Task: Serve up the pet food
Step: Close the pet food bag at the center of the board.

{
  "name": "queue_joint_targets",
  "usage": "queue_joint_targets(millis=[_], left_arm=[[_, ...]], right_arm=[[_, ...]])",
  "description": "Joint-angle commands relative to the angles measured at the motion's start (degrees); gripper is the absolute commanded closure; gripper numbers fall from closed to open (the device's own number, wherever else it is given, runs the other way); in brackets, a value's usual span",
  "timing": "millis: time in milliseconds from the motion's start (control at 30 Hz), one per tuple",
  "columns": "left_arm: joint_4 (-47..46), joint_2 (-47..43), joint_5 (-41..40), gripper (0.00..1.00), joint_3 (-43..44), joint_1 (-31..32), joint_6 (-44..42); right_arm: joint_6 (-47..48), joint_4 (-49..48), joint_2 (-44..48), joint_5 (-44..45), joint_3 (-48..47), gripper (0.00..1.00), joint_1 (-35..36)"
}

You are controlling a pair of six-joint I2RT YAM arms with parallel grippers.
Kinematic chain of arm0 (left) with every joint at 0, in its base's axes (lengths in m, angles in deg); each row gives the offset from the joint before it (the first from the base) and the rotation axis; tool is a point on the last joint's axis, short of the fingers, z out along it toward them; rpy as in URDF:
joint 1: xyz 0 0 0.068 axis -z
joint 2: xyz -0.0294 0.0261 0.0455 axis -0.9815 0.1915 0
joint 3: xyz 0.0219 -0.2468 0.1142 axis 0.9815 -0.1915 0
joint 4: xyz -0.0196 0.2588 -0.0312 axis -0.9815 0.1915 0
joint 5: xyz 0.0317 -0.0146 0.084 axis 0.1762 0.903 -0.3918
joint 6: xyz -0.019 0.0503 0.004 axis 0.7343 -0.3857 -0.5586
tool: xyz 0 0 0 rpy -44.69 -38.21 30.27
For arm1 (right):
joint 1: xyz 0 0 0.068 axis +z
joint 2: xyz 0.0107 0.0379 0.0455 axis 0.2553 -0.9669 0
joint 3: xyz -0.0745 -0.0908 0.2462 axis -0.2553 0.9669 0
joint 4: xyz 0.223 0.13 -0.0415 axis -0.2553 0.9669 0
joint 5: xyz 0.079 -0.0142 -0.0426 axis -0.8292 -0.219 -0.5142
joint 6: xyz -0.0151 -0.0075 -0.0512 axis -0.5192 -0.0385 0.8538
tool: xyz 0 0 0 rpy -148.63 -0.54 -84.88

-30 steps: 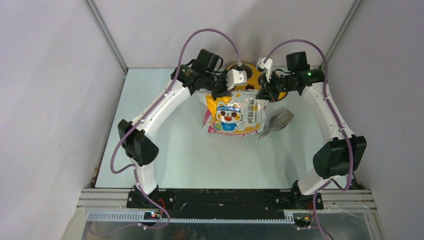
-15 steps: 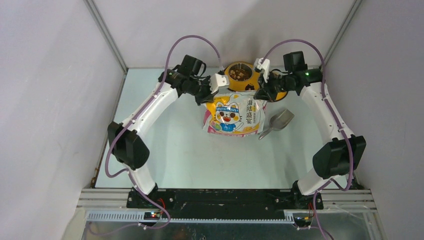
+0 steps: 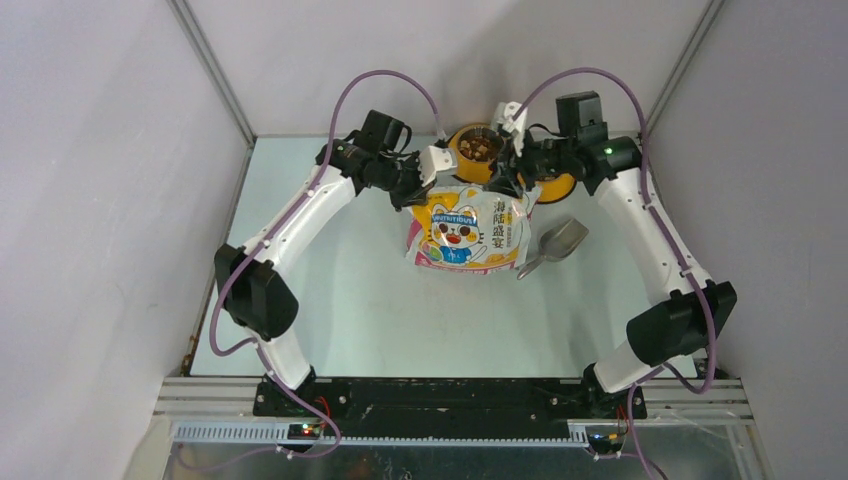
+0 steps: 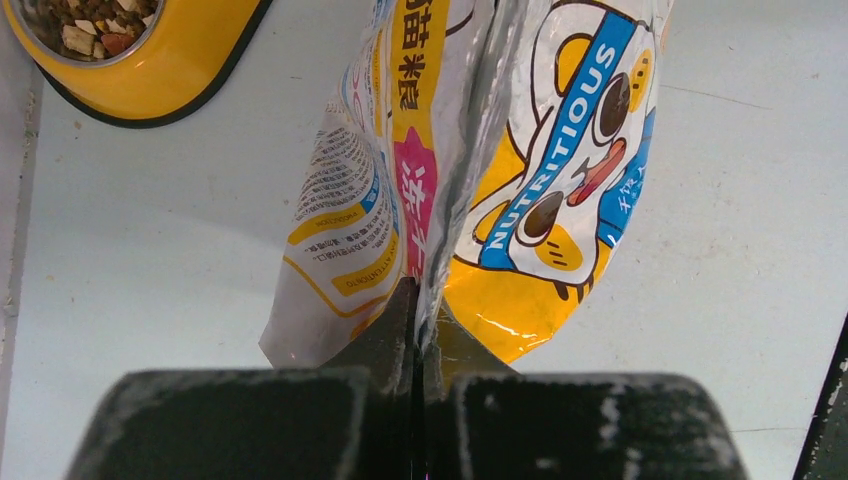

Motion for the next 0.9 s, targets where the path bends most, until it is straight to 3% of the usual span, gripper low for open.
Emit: queue_joint_targets(millis=[0,100,167,567,700,767,867], left_arm=[[-1.3,-3.1,-0.1,1.00,2.8,-1.3,2.1],[-1.3,-3.0,0.1,1.00,2.8,-1.2,2.5],[-1.1,-2.8,0.2,1.00,3.1,-1.1,2.7],[0.2,-2.5,2.1,1.00,3.6,-1.1,2.4],[0.3,-2.3,1.9,1.00,4.0,-1.1,2.6],[0.5,-2.3,1.8,1.00,4.3,-1.0,2.6],[1.0,-2.3,1.6,1.00,4.6,-1.1,2.3]], right_arm=[[-2.3,-9.6,1.9,-0.4,0.9,0.48,5.9],[-3.5,-11.1,0.2,-0.6,1.3,0.37,7.8],[-3.9,-11.6,-0.7,-0.2,1.5,0.36,9.2],[-2.2,-15.4,-1.7,3.6,6.6,0.37,9.9],[-1.4,-14.7,-2.4,3.2,6.7,0.54,9.5],[-0.8,-14.0,-2.7,3.0,6.1,0.69,9.6],[-0.2,-13.0,-3.1,2.7,5.3,0.98,9.5]])
